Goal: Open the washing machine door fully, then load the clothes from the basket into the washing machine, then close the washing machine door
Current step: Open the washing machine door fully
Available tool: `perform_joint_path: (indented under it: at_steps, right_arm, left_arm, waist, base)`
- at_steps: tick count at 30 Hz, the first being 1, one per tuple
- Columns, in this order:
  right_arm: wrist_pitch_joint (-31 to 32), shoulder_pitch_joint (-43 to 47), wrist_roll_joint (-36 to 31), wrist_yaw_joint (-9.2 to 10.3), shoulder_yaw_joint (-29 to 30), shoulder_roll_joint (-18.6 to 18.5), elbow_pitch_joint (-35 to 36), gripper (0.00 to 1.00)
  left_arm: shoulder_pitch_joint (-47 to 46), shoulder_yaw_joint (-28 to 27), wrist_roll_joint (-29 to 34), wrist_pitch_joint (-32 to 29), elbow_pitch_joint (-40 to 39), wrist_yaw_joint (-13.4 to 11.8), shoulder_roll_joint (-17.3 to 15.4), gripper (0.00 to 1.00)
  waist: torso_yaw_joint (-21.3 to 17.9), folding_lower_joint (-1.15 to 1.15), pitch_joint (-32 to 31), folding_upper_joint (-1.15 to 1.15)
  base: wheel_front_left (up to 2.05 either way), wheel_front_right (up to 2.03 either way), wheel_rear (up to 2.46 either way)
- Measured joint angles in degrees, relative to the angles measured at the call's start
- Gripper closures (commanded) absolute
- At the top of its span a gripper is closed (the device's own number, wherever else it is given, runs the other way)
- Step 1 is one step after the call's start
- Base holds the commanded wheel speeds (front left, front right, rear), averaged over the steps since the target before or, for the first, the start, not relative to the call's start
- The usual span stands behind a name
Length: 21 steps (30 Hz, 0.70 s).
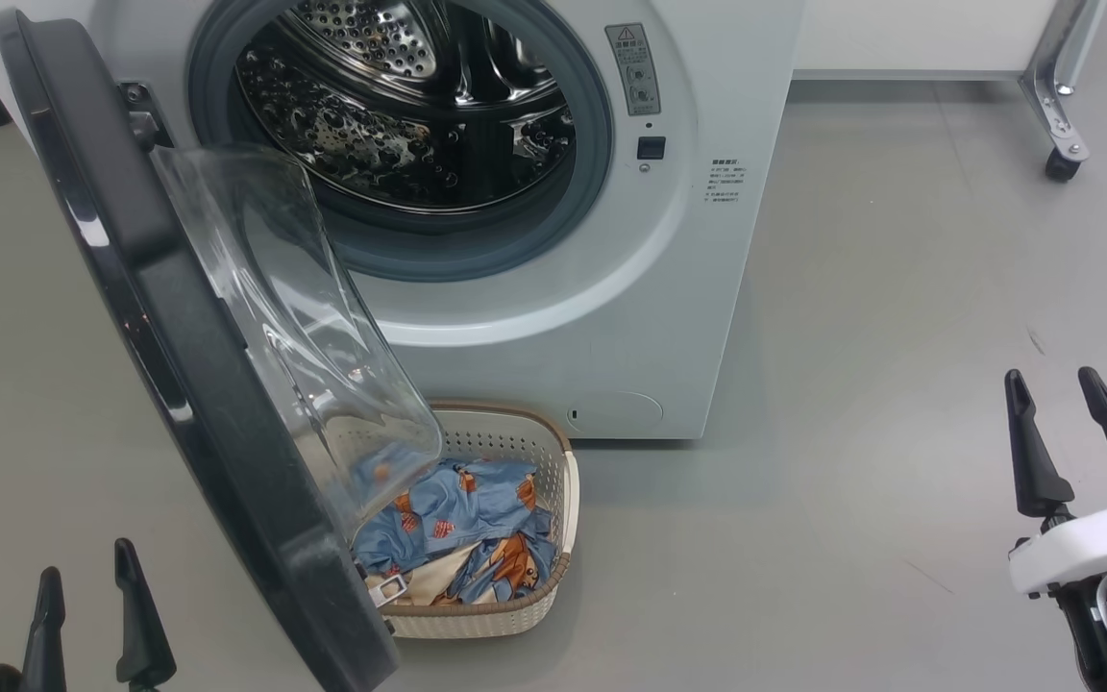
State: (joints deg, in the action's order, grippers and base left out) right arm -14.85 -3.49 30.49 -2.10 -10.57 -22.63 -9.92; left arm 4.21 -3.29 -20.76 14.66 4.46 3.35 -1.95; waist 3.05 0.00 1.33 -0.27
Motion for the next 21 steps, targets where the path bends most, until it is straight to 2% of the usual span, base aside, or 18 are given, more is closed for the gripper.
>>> perform_joint_path:
  at_steps: [10, 21]
  right_arm:
    - [0.0, 4.4, -4.4, 0.02, 5.0, 3.9, 0.5, 0.0]
    - [0.0, 7.0, -7.3, -1.46, 8.5, 6.6, -0.5, 0.0]
  left_arm:
    - [0.0, 0.0, 0.1, 0.0, 0.1, 0.0, 0.0, 0.0]
    - [0.0, 0.2, 0.1, 0.0, 0.3, 0.1, 0.0, 0.0]
  waist:
    - [0.0, 0.0, 0.1, 0.0]
    - [0.3, 0.0, 0.0, 0.0]
  base:
    - [0.0, 0.0, 0.0]
    - [0.0, 0.0, 0.0]
